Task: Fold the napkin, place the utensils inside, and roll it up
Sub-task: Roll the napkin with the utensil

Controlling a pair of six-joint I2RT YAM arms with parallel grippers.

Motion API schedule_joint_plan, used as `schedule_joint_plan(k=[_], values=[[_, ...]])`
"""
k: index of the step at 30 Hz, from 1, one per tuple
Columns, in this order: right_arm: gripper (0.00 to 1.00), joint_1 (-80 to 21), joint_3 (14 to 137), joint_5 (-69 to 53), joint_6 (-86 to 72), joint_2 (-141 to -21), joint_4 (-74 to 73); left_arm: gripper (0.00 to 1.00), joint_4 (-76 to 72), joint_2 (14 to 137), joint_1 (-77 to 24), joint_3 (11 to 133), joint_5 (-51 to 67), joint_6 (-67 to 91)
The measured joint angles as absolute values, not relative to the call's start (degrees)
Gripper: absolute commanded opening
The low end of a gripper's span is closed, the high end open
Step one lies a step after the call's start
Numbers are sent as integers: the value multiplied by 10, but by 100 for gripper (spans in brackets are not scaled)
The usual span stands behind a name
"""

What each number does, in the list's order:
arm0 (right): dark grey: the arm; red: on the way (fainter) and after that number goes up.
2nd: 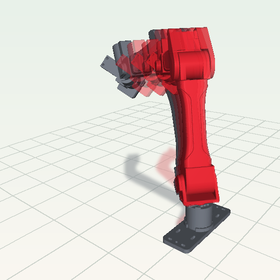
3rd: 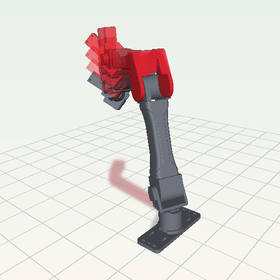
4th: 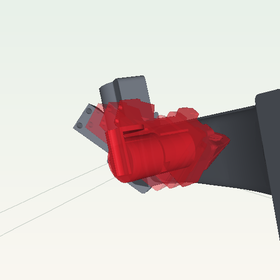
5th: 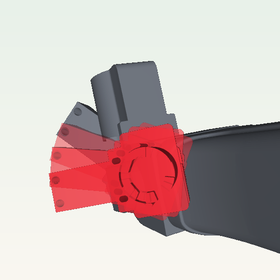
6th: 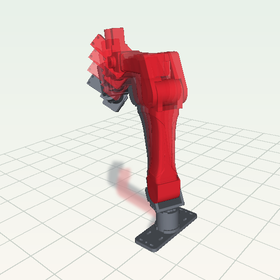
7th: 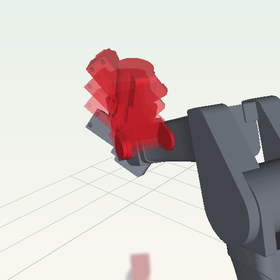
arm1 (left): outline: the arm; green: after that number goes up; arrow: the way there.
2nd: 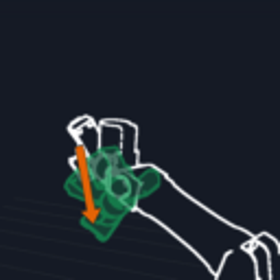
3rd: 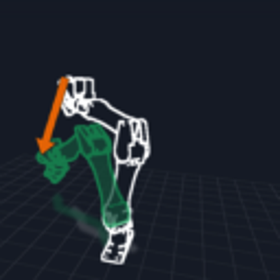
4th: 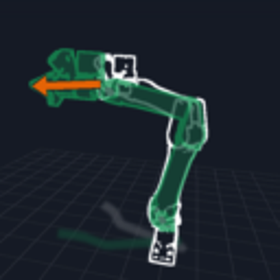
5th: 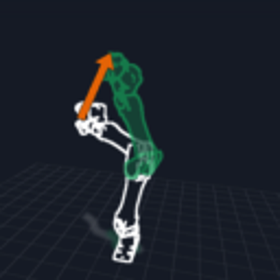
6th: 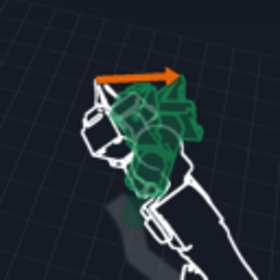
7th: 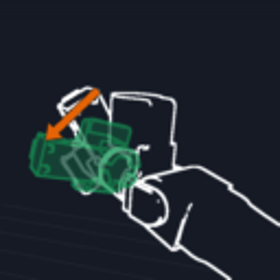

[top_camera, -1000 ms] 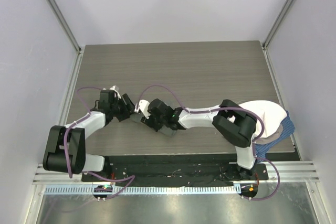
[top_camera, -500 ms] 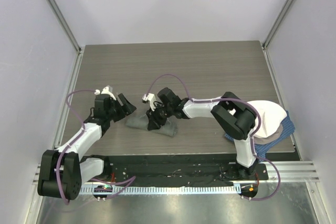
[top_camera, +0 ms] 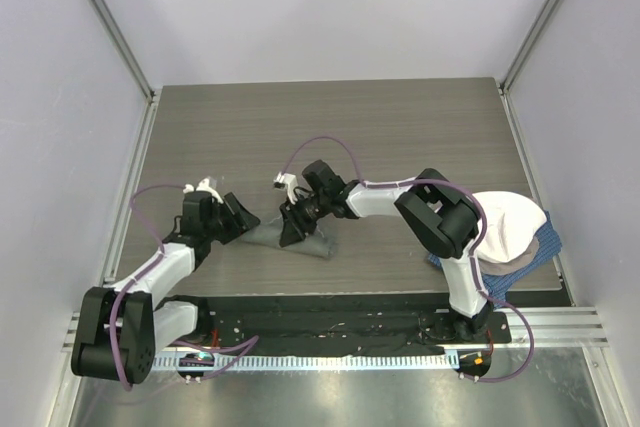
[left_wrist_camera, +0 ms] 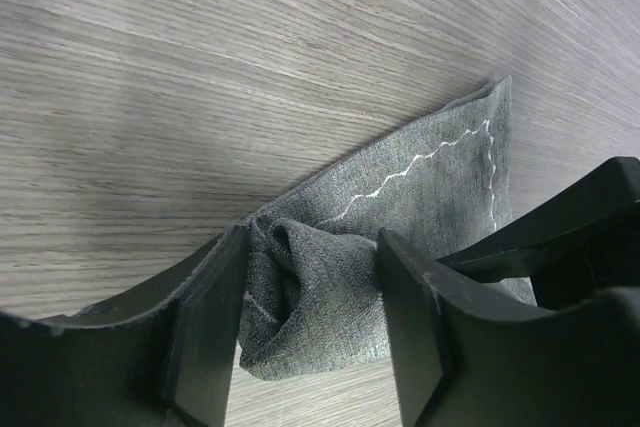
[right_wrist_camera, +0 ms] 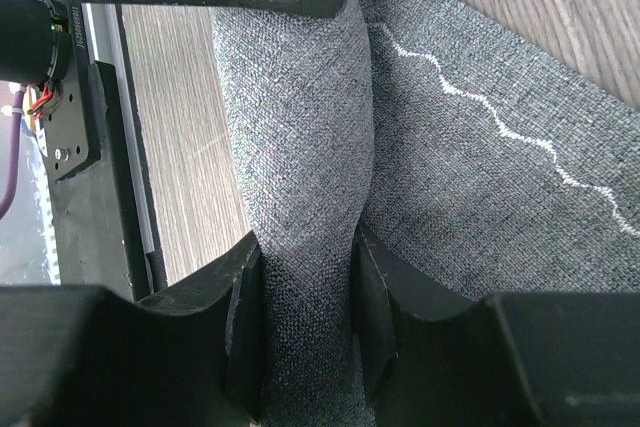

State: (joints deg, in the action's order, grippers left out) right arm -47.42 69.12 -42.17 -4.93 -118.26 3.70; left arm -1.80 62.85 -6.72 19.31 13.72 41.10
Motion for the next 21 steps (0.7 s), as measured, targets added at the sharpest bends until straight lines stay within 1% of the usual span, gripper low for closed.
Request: schedule_joint_plan(k=[4,5,7,8,9,10,11,13,14,17,21], values=[[41,-474,693,-421,-50,-1183,33,41,-25,629,-67,190,138,417],[41,-474,695,-421,-49,-1183,30,36,-27,630,-67,190,140,417],[43,-474,699,-416,-49,-1183,20,31,-28,635,-67,191,140,417],[44,-474,701,-413,-48,-1182,16,24,-29,638,-67,191,140,417],[45,-475,703,-410,-48,-1182,11,21,-30,643,-67,191,140,417],[47,-475,705,-407,-47,-1181,6,19,-30,647,-67,191,141,417],[52,-475,707,-399,-46,-1177,-4,15,-30,653,-67,193,141,416],[57,-478,710,-387,-44,-1170,-21,11,-30,663,-67,195,145,417],[61,-479,712,-376,-42,-1165,-32,8,-30,667,-67,197,148,417],[66,-484,715,-340,-31,-1148,-65,4,-30,677,-67,202,155,416],[70,-499,716,-272,-13,-1118,-107,0,-30,685,-67,206,159,416]])
